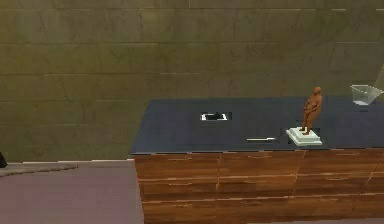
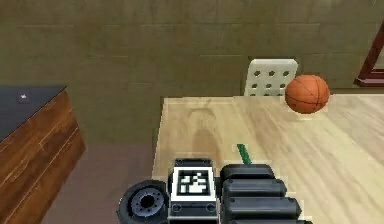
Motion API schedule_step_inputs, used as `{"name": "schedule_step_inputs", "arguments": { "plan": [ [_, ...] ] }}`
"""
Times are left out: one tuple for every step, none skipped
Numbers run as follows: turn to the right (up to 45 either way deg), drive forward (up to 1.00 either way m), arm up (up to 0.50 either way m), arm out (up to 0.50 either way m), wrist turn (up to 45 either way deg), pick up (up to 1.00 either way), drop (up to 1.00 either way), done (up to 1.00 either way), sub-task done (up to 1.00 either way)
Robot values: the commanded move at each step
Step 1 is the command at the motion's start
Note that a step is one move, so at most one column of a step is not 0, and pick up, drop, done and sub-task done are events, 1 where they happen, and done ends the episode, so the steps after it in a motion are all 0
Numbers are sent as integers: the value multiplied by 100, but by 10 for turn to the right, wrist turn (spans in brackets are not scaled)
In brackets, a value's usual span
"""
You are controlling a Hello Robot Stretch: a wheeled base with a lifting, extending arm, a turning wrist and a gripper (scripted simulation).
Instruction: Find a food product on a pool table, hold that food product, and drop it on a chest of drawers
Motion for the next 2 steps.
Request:
{"name": "schedule_step_inputs", "arguments": {
  "plan": [
    [60, 0, 0, 0, 0, 0, 0, 0, 0],
    [0, 25, 0, 0, 0, 0, 0, 0, 0]
  ]
}}
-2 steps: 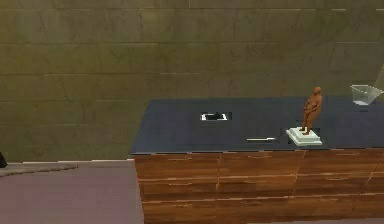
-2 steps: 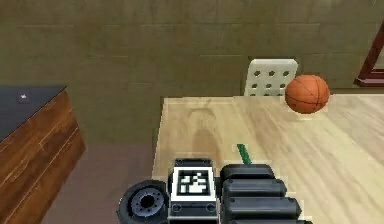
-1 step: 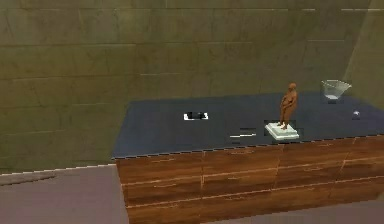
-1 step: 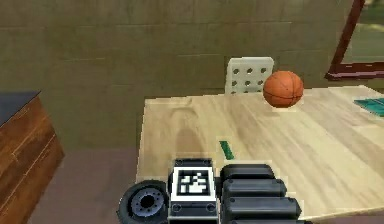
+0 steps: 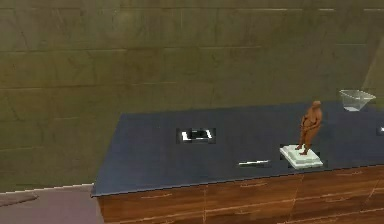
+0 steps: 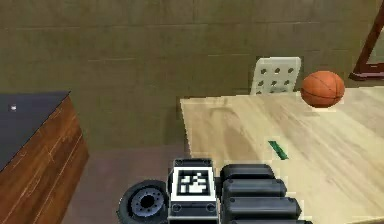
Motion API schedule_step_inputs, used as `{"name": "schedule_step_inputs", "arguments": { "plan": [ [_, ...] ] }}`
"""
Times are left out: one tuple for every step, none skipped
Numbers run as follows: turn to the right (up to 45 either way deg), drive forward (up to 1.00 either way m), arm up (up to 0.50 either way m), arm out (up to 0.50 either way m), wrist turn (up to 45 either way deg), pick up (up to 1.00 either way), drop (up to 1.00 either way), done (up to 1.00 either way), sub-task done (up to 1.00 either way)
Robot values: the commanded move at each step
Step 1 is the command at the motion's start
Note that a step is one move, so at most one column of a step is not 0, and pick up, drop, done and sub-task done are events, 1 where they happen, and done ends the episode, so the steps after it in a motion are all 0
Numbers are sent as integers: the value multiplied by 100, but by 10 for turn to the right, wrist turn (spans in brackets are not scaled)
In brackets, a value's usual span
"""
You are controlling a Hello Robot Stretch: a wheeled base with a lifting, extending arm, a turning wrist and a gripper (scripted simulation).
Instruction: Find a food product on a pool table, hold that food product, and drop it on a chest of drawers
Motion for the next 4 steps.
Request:
{"name": "schedule_step_inputs", "arguments": {
  "plan": [
    [330, 0, 0, 0, 0, 0, 0, 0, 0],
    [0, 45, 0, 0, 0, 0, 0, 0, 0],
    [450, 0, 0, 0, 0, 0, 0, 0, 0],
    [60, 0, 0, 0, 0, 0, 0, 0, 0]
  ]
}}
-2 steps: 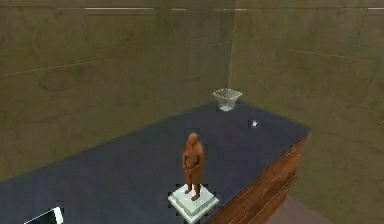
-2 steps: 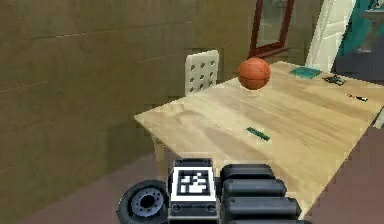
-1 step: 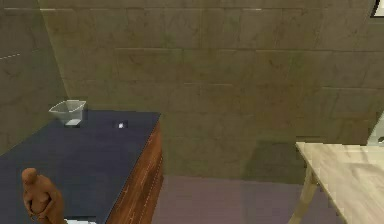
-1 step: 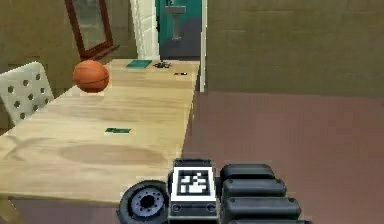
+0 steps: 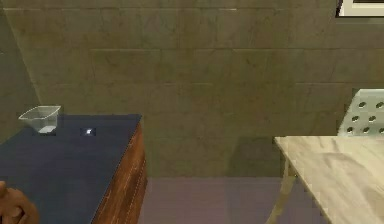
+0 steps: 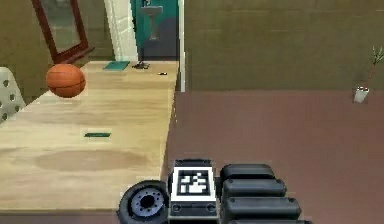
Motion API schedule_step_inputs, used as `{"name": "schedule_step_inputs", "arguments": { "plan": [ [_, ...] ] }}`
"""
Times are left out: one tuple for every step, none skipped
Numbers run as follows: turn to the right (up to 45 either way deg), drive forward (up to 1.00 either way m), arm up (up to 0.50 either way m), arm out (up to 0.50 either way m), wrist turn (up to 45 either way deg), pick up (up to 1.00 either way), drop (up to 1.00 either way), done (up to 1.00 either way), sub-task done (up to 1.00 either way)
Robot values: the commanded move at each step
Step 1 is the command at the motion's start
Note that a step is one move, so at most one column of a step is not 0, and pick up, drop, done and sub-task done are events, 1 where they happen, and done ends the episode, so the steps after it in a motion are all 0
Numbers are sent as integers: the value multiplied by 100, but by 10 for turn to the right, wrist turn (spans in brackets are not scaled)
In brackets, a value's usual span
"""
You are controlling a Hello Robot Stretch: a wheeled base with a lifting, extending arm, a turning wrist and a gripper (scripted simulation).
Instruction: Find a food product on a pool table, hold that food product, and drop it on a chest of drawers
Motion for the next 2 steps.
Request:
{"name": "schedule_step_inputs", "arguments": {
  "plan": [
    [0, 45, 0, 0, 0, 0, 0, 0, 0],
    [450, 0, 0, 0, 0, 0, 0, 0, 0]
  ]
}}
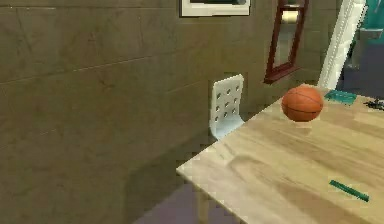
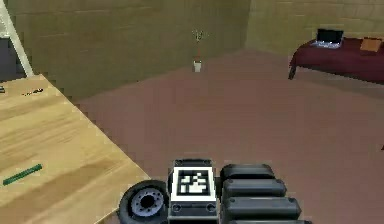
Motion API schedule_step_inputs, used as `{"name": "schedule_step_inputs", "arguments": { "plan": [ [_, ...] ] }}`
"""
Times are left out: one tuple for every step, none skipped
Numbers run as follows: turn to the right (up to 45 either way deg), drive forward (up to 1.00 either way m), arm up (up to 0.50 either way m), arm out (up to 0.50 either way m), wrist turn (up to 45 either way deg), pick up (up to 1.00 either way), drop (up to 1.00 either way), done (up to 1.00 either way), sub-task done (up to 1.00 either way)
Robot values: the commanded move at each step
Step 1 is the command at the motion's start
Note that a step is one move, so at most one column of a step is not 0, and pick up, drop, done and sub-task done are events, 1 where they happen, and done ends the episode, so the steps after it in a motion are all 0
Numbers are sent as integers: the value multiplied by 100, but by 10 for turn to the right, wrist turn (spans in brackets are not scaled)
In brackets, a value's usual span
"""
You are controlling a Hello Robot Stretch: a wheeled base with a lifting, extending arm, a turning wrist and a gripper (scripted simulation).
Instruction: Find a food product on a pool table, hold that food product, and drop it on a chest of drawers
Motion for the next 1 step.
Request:
{"name": "schedule_step_inputs", "arguments": {
  "plan": [
    [450, 0, 0, 0, 0, 0, 0, 0, 0]
  ]
}}
